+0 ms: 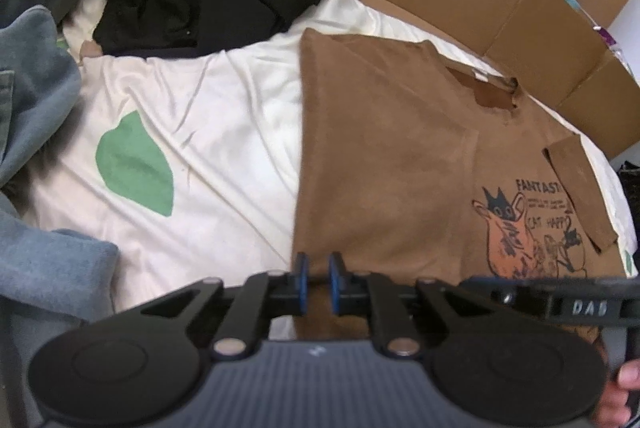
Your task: Fold clothes
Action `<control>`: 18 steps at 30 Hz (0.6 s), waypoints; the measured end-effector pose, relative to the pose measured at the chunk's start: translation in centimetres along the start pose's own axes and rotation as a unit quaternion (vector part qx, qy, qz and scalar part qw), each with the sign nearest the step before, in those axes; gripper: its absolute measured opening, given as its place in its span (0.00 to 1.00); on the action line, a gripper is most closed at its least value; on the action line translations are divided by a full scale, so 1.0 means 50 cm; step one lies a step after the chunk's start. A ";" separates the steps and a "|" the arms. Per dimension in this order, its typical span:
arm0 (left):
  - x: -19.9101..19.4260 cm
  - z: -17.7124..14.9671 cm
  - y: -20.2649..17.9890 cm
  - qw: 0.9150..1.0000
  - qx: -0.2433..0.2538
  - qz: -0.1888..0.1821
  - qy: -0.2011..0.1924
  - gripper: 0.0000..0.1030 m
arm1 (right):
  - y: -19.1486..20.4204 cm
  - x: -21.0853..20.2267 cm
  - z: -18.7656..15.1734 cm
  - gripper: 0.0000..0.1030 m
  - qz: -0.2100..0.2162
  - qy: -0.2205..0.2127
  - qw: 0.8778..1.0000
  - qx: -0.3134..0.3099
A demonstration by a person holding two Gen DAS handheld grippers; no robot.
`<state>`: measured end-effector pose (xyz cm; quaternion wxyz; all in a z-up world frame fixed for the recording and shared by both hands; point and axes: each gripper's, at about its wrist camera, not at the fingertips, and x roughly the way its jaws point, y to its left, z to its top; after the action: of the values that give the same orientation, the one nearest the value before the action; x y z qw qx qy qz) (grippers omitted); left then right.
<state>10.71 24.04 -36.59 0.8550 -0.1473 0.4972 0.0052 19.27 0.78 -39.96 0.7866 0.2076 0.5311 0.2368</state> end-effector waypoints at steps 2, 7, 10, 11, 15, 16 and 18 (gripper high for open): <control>-0.001 0.000 -0.003 1.000 -0.001 -0.003 -0.004 0.10 | -0.002 0.004 -0.005 0.34 0.005 -0.001 1.000 0.017; 0.006 0.000 -0.013 1.000 0.002 -0.015 -0.010 0.10 | -0.027 0.025 0.000 0.35 0.027 -0.005 0.996 0.086; 0.023 -0.001 -0.012 1.000 0.005 -0.011 0.000 0.10 | -0.040 0.037 0.004 0.17 0.026 -0.003 0.994 0.110; 0.027 -0.002 -0.011 1.000 0.005 -0.008 0.004 0.10 | -0.042 0.035 0.008 0.01 0.024 -0.003 0.993 0.113; 0.039 -0.005 -0.004 1.000 0.008 -0.004 0.011 0.08 | -0.040 0.015 0.018 0.00 0.030 -0.013 0.993 0.115; 0.040 -0.005 -0.004 1.000 0.008 -0.003 0.012 0.08 | -0.039 0.008 0.020 0.00 0.033 -0.018 0.993 0.116; 0.041 -0.005 -0.004 1.000 0.009 -0.002 0.012 0.08 | -0.040 -0.007 0.023 0.00 0.035 -0.028 0.992 0.120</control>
<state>11.56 23.53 -38.41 0.8502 -0.1409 0.5072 -0.0023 20.54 -1.12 -40.42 0.7616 0.3260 0.5258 0.1929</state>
